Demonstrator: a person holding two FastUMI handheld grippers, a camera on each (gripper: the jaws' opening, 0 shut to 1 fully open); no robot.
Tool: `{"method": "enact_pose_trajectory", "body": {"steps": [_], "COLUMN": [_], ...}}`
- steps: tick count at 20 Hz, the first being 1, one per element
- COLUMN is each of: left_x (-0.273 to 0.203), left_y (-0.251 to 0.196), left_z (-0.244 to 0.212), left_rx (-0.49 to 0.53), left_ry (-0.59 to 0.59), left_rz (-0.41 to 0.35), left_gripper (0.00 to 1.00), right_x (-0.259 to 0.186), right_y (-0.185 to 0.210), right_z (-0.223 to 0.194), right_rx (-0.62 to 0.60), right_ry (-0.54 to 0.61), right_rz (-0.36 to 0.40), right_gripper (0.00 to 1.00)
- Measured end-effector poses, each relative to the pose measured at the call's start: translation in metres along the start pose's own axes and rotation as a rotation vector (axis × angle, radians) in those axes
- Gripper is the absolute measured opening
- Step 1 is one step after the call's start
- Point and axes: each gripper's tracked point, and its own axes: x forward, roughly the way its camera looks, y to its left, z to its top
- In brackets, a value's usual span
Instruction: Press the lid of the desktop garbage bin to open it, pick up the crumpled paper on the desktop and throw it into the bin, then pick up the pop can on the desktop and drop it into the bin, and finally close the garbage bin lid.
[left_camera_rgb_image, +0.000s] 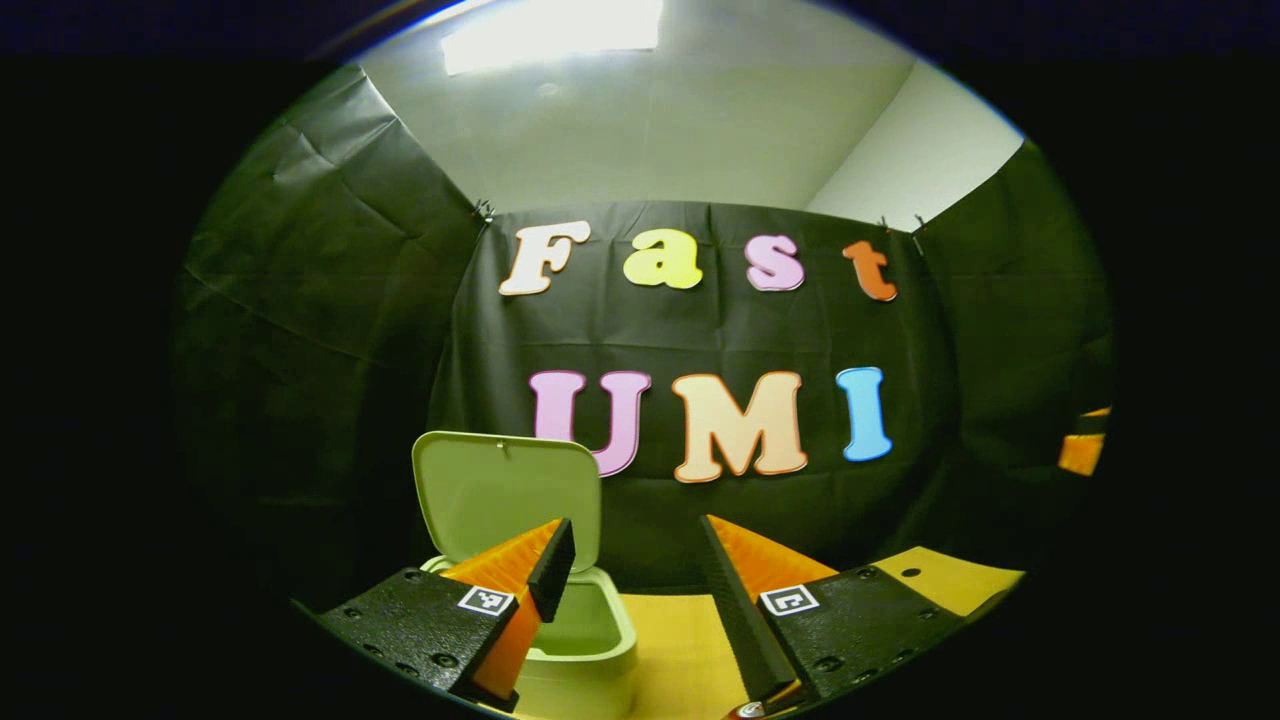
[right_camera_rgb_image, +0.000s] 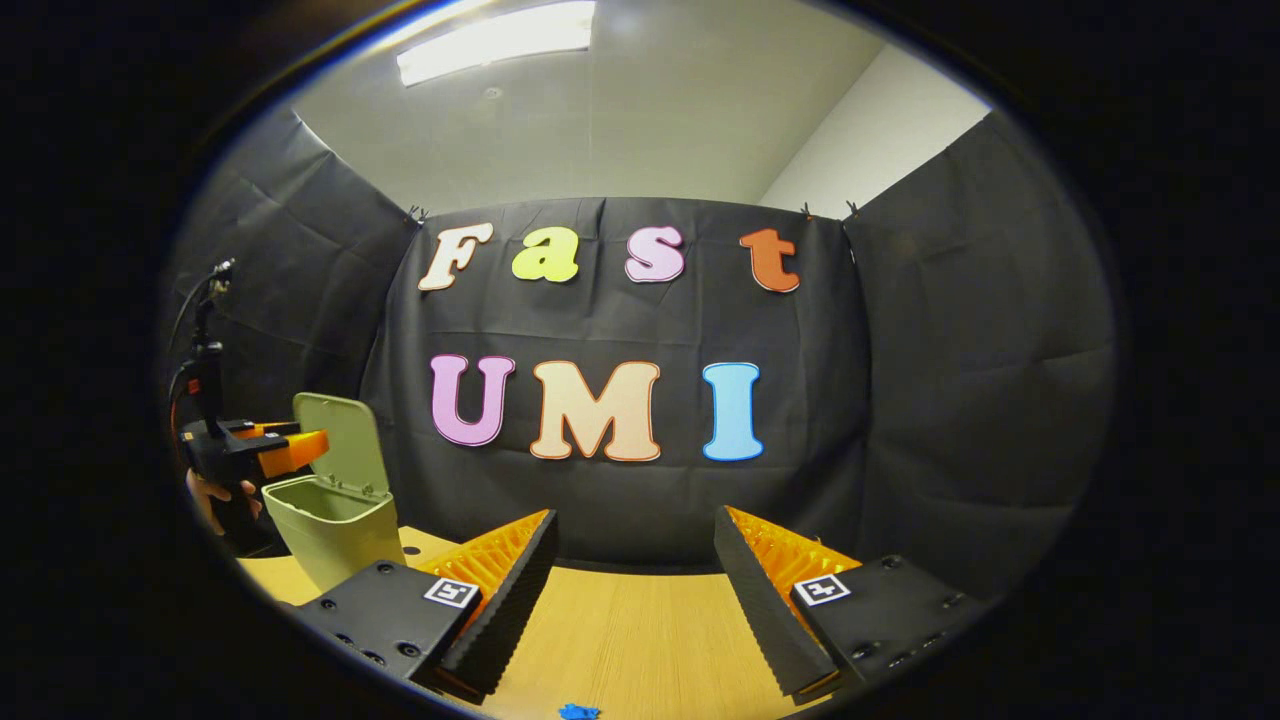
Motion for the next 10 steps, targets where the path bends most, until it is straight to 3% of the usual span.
{"method": "enact_pose_trajectory", "body": {"steps": [4,10], "left_x": [-0.013,-0.034], "left_y": [-0.038,-0.064], "left_z": [0.010,0.011], "left_rx": [-0.036,-0.082], "left_ry": [-0.015,-0.007], "left_rz": [-0.084,-0.119], "left_gripper": [0.84,0.84], "right_x": [0.013,0.030], "right_y": [0.006,0.018], "right_z": [-0.010,-0.063], "right_rx": [0.013,-0.026], "right_ry": [0.028,0.148], "right_rz": [0.027,0.079], "right_gripper": [0.98,1.00]}}
